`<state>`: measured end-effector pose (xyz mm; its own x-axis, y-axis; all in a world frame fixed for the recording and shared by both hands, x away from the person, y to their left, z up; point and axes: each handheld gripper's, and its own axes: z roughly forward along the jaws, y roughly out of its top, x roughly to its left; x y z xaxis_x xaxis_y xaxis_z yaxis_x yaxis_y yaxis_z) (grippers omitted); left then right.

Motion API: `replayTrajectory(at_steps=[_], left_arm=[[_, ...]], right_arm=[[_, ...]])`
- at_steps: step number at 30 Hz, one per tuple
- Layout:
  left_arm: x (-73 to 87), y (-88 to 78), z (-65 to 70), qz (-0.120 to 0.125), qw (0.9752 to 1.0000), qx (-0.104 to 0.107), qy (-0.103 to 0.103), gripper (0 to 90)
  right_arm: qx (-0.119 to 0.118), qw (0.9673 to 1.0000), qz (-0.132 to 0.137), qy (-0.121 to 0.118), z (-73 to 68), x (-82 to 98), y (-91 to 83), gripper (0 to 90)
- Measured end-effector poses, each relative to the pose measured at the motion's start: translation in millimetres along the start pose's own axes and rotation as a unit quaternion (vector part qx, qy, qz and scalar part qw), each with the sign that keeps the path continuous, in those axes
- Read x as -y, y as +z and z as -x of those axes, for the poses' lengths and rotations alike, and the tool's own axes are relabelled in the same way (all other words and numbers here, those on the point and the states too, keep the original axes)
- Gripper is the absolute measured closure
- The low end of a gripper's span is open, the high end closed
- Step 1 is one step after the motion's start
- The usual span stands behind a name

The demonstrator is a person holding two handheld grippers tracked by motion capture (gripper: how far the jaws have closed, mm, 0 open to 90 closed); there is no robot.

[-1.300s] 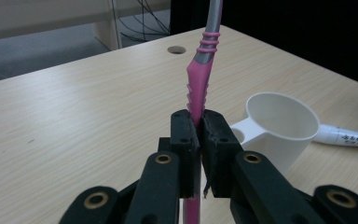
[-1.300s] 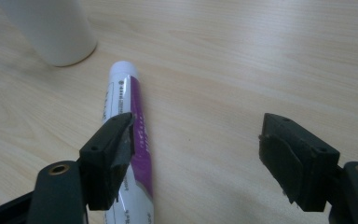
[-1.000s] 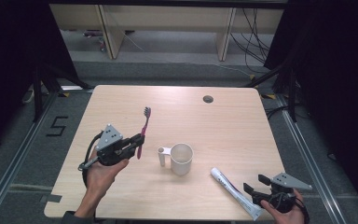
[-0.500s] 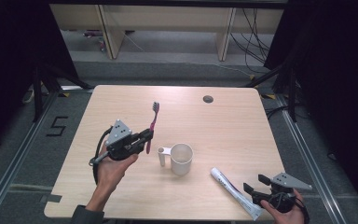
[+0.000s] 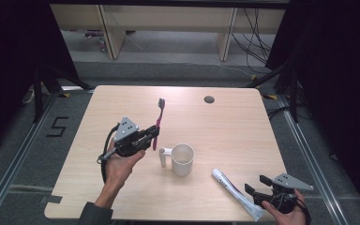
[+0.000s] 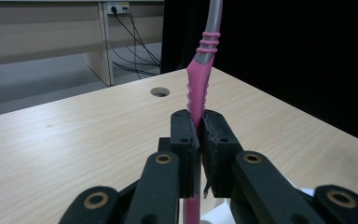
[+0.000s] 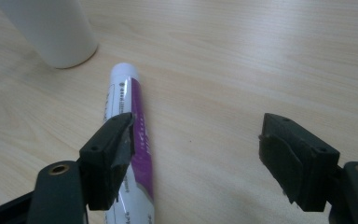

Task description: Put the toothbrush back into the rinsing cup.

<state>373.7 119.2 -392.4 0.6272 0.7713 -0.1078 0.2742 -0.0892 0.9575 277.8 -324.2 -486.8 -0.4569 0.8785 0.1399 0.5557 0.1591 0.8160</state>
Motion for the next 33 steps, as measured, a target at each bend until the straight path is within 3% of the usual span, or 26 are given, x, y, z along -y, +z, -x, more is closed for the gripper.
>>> replayTrajectory(at_steps=[4, 5, 7, 9, 33], left_arm=[[0.2, 4.2, 3.0, -0.001, 1.0, 0.002, 0.0, 83.3], [0.4, 5.5, 3.5, 0.0, 1.0, 0.004, 0.0, 83.3], [0.8, 7.6, 5.1, -0.002, 1.0, 0.005, 0.0, 83.3], [1.5, 9.9, 6.4, 0.0, 1.0, 0.005, -0.001, 83.3], [18.2, 20.9, 5.3, 0.002, 0.9999, 0.008, -0.009, 83.3]], right_arm=[[-0.003, 0.9999, 0.002, -0.014, 1.6, -0.9, -1.9, 27.8], [-0.008, 1.0, -0.002, 0.0, -0.4, -0.8, -2.5, 27.8], [-0.007, 0.9999, -0.008, 0.005, -1.0, -0.3, -1.6, 27.8], [-0.003, 0.9998, 0.002, -0.017, 2.1, -0.9, -1.8, 27.8], [-0.009, 0.9998, -0.004, -0.016, 2.0, -1.1, -1.9, 27.8]])
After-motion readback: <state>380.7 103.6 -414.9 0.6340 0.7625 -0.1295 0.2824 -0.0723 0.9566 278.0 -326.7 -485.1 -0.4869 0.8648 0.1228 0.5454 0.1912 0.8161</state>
